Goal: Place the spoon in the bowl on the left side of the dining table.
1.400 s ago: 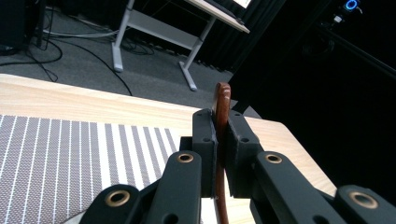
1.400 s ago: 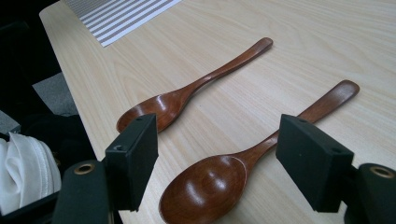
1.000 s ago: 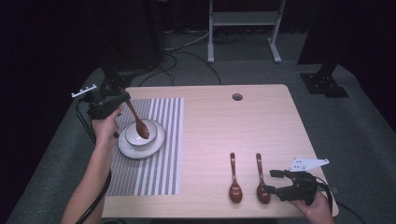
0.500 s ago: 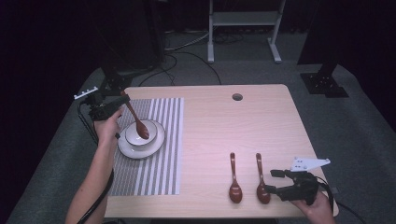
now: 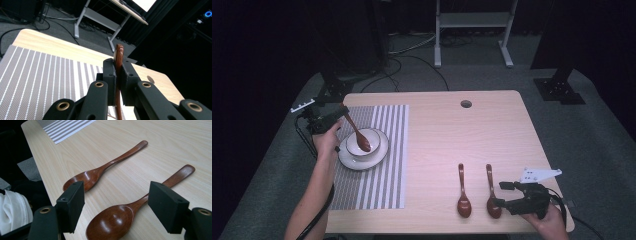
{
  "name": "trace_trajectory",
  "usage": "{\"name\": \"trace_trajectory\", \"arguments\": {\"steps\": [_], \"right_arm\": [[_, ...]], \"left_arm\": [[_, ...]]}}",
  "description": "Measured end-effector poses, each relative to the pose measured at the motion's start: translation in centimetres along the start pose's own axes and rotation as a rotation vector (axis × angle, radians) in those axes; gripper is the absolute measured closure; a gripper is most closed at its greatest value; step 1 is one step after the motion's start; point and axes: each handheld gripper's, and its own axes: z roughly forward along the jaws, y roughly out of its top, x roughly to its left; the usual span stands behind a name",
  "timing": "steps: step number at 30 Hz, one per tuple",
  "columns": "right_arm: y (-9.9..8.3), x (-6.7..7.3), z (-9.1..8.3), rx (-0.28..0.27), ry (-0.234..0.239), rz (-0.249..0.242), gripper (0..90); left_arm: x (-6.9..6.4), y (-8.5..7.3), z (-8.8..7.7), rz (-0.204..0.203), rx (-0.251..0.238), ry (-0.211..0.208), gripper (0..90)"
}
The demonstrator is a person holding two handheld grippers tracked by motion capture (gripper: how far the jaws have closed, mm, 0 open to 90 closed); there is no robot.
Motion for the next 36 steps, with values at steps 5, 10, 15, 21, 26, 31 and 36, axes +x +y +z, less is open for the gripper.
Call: {"name": "trace_trajectory", "arguments": {"steps": [5, 10, 15, 21, 26, 31, 36], "right_arm": [[0.0, 0.0, 0.0, 0.004, -0.001, -0.001, 28.3], [-0.1, 0.0, 0.0, 0.005, -0.002, 0.001, 28.3], [-0.1, 0.1, 0.1, 0.007, -0.003, 0.002, 28.3], [-0.2, -0.1, 0.2, 0.010, -0.003, 0.005, 28.3], [-0.2, 0.0, 0.4, 0.015, -0.002, 0.003, 28.3], [-0.1, 0.1, 0.6, 0.017, -0.005, -0.001, 28.3], [0.1, 0.2, 0.7, 0.025, -0.005, -0.009, 28.4]], "left_arm": [[1.3, -0.6, -0.2, -0.047, -0.024, 0.022, 83.9], [2.1, -1.0, -0.3, -0.067, -0.028, 0.041, 83.9], [2.8, -1.3, -0.3, -0.073, -0.013, 0.043, 83.8], [3.2, -1.5, -0.3, -0.073, 0.009, 0.051, 82.0], [3.6, -1.6, -0.2, -0.083, 0.046, 0.050, 78.7], [3.9, -1.6, -0.2, -0.083, 0.062, 0.052, 76.5], [4.3, -1.8, -0.2, -0.087, 0.070, 0.058, 75.5]]}}
